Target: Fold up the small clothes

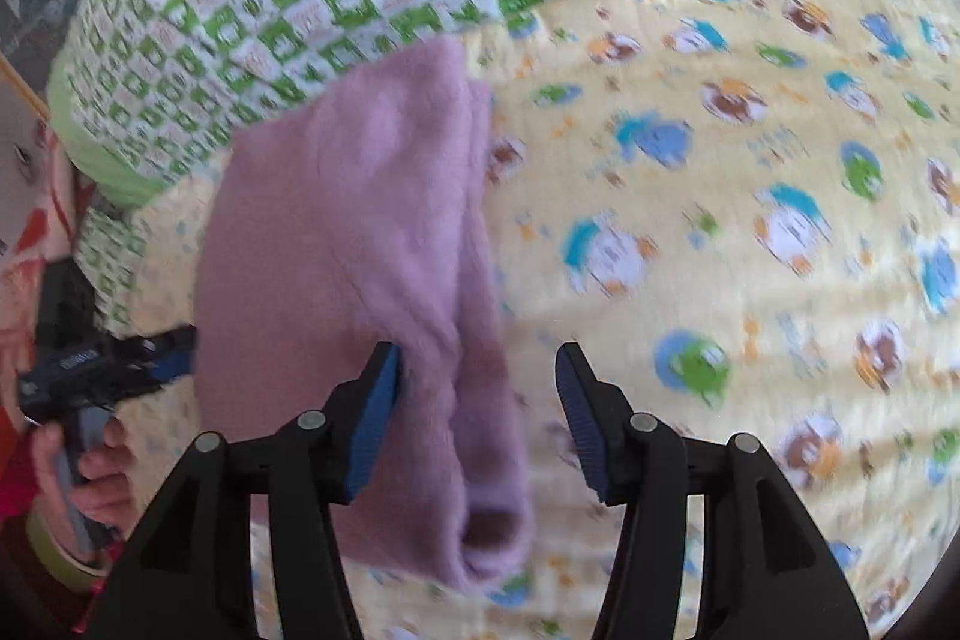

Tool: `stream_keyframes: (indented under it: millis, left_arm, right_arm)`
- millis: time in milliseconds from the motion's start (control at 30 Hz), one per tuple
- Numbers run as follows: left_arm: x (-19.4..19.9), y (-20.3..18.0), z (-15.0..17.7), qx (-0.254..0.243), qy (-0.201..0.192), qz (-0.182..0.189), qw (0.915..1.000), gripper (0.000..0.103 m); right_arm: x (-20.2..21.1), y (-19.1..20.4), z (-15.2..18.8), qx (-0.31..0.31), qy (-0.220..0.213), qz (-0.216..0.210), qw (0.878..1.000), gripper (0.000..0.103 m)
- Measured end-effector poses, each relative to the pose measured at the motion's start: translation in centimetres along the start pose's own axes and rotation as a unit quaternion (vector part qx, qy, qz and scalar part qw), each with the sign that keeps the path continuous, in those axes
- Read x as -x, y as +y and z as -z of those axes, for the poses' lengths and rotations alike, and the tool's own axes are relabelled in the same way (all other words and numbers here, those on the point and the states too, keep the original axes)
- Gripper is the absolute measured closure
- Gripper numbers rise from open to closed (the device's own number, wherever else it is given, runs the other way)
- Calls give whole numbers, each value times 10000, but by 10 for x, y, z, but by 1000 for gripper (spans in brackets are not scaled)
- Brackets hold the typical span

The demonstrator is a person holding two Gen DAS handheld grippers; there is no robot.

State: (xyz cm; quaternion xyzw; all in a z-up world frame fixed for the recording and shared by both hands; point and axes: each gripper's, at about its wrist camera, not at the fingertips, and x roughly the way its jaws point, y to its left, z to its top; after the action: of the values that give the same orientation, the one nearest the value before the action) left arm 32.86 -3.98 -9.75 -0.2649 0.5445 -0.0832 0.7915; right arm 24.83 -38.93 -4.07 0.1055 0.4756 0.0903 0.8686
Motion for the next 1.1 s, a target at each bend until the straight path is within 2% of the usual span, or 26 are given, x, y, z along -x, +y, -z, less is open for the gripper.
stream_keyframes:
  millis: [133,267,400,533,567,633,667,733,800,833,933,1100]
  left_arm:
    - [-4,-4,1,-8,-6,75,10000,29]
    - [-9,-8,-2,-83,55,158,9998,26]
    - [-26,-16,-11,-59,118,189,9997,24]
    - [-40,-14,-18,122,189,375,9990,23]
    - [-42,-14,-19,144,183,449,9987,25]
    - [-47,-15,-20,158,182,582,9980,37]
    - [-50,-16,-20,139,178,564,9982,38]
    - [-53,-19,-20,94,131,541,9984,48]
    - [-50,-22,-20,3,64,560,9984,57]
    - [-48,-24,-19,-63,35,562,9984,61]
    - [-39,-30,-18,-248,-48,581,9980,67]
    - [-13,-35,-20,-331,-210,708,9967,72]
  right_arm:
    - [4,-8,-1,-142,-6,28,9999,48]
    - [9,-4,-20,-293,-288,-569,9975,46]
    - [-15,-6,-38,-437,-164,-949,9944,45]
    - [-33,-18,-47,-602,-22,-1254,9903,44]
    - [-36,-20,-50,-635,-7,-1348,9888,44]
    - [-39,-20,-49,-647,41,-1440,9875,44]
    - [-41,-23,-49,-663,69,-1507,9863,44]
    - [-45,-26,-47,-751,139,-1622,9838,44]
    - [-49,-22,-46,-862,163,-1748,9807,51]
    - [-52,-20,-44,-929,223,-1874,9776,65]
    - [-46,-17,-41,-1041,146,-1954,9751,77]
    - [-23,4,-43,-1028,-75,-1908,9762,80]
